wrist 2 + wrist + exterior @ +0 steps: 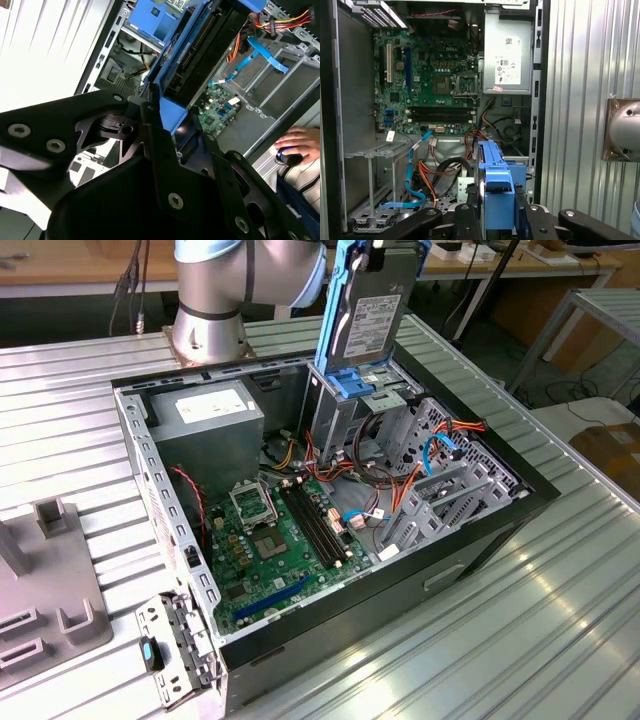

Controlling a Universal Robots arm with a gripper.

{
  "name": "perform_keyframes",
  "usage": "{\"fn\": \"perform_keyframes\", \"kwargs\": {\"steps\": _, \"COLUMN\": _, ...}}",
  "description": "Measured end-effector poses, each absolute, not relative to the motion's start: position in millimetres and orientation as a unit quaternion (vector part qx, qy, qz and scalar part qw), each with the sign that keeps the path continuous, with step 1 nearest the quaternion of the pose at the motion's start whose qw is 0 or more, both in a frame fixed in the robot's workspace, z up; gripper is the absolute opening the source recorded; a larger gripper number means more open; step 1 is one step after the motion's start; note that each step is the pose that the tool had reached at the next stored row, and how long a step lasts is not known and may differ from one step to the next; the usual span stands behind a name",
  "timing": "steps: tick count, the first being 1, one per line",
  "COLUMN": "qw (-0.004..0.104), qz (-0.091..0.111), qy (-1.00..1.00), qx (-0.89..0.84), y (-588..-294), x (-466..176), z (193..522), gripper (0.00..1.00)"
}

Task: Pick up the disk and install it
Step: 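Pick up the disk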

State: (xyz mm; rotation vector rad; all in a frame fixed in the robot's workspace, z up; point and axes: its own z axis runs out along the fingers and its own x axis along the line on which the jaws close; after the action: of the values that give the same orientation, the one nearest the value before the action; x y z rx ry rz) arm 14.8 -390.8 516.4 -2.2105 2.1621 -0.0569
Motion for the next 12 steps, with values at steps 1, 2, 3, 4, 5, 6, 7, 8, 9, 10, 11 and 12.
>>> {"fn": "perform_keyframes", "kwargs": {"steps": 1, "qw": 0.025, "qz": -0.018, "qy": 0.699, "qx": -0.715, "y": -391, "x": 16, "z": 516, "gripper": 0.37}}
{"fn": "perform_keyframes", "kwargs": {"steps": 2, "qw": 0.024, "qz": -0.018, "qy": 0.699, "qx": -0.715, "y": -392, "x": 19, "z": 516, "gripper": 0.37}}
{"fn": "perform_keyframes", "kwargs": {"steps": 3, "qw": 0.024, "qz": -0.018, "qy": 0.699, "qx": -0.715, "y": -393, "x": 22, "z": 516, "gripper": 0.37}}
{"fn": "perform_keyframes", "kwargs": {"steps": 4, "qw": 0.024, "qz": -0.018, "qy": 0.699, "qx": -0.715, "y": -395, "x": 25, "z": 516, "gripper": 0.37}}
{"fn": "perform_keyframes", "kwargs": {"steps": 5, "qw": 0.024, "qz": -0.018, "qy": 0.699, "qx": -0.715, "y": -397, "x": 27, "z": 516, "gripper": 0.37}}
{"fn": "perform_keyframes", "kwargs": {"steps": 6, "qw": 0.024, "qz": -0.018, "qy": 0.699, "qx": -0.715, "y": -400, "x": 29, "z": 516, "gripper": 0.37}}
{"fn": "perform_keyframes", "kwargs": {"steps": 7, "qw": 0.024, "qz": -0.018, "qy": 0.699, "qx": -0.715, "y": -402, "x": 31, "z": 516, "gripper": 0.37}}
{"fn": "perform_keyframes", "kwargs": {"steps": 8, "qw": 0.024, "qz": -0.018, "qy": 0.699, "qx": -0.715, "y": -404, "x": 32, "z": 516, "gripper": 0.37}}
{"fn": "perform_keyframes", "kwargs": {"steps": 9, "qw": 0.024, "qz": -0.018, "qy": 0.699, "qx": -0.715, "y": -407, "x": 34, "z": 516, "gripper": 0.37}}
{"fn": "perform_keyframes", "kwargs": {"steps": 10, "qw": 0.024, "qz": -0.019, "qy": 0.699, "qx": -0.715, "y": -409, "x": 35, "z": 516, "gripper": 0.37}}
{"fn": "perform_keyframes", "kwargs": {"steps": 11, "qw": 0.024, "qz": -0.018, "qy": 0.699, "qx": -0.715, "y": -411, "x": 35, "z": 516, "gripper": 0.37}}
{"fn": "perform_keyframes", "kwargs": {"steps": 12, "qw": 0.024, "qz": -0.018, "qy": 0.699, "qx": -0.714, "y": -414, "x": 36, "z": 516, "gripper": 0.37}}
